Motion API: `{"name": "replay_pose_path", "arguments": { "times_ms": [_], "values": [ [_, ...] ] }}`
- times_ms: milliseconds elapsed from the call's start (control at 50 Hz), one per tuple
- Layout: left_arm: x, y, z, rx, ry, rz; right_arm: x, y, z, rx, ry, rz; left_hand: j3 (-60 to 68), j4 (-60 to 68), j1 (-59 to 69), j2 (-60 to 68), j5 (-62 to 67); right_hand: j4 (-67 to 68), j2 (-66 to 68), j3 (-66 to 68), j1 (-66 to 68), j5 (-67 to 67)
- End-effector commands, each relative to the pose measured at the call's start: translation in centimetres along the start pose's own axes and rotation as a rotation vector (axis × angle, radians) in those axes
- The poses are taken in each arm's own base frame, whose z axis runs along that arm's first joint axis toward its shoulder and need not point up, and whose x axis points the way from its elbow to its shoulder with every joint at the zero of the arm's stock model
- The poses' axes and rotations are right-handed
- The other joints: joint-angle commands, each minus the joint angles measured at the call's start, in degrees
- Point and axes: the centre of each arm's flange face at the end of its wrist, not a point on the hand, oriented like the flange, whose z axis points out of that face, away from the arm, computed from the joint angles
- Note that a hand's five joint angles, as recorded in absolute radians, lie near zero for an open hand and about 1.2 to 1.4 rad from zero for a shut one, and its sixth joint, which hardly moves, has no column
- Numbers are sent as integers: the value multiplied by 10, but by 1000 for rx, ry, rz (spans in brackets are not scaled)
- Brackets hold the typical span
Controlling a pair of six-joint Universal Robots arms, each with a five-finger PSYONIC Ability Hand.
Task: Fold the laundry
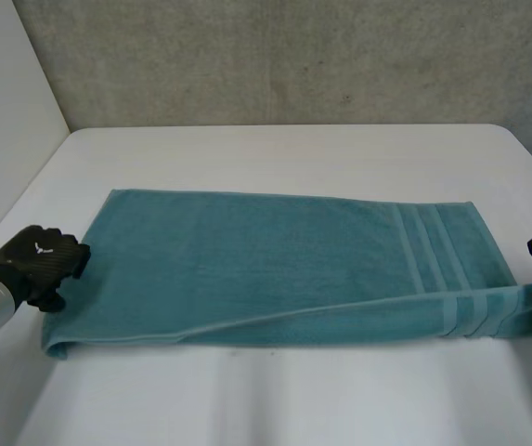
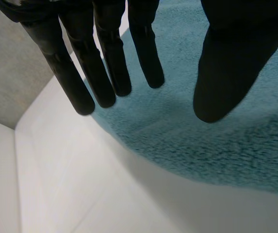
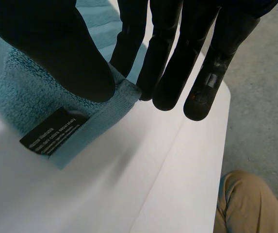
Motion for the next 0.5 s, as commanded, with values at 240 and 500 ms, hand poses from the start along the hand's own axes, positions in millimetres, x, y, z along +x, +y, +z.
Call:
{"name": "replay_pose_path", "arguments": {
  "times_ms": [240, 500],
  "values": [
    [1, -17, -43, -2, 5, -361, -1, 5, 11, 69, 62, 87, -239, -236, -221, -237, -236, 115, 123, 120, 239, 129],
    [29, -9, -58, -27, 71, -380, -5, 12, 19, 68, 59, 92, -256, -253, -238, -253, -253, 115, 123, 120, 239, 129]
  ]
}}
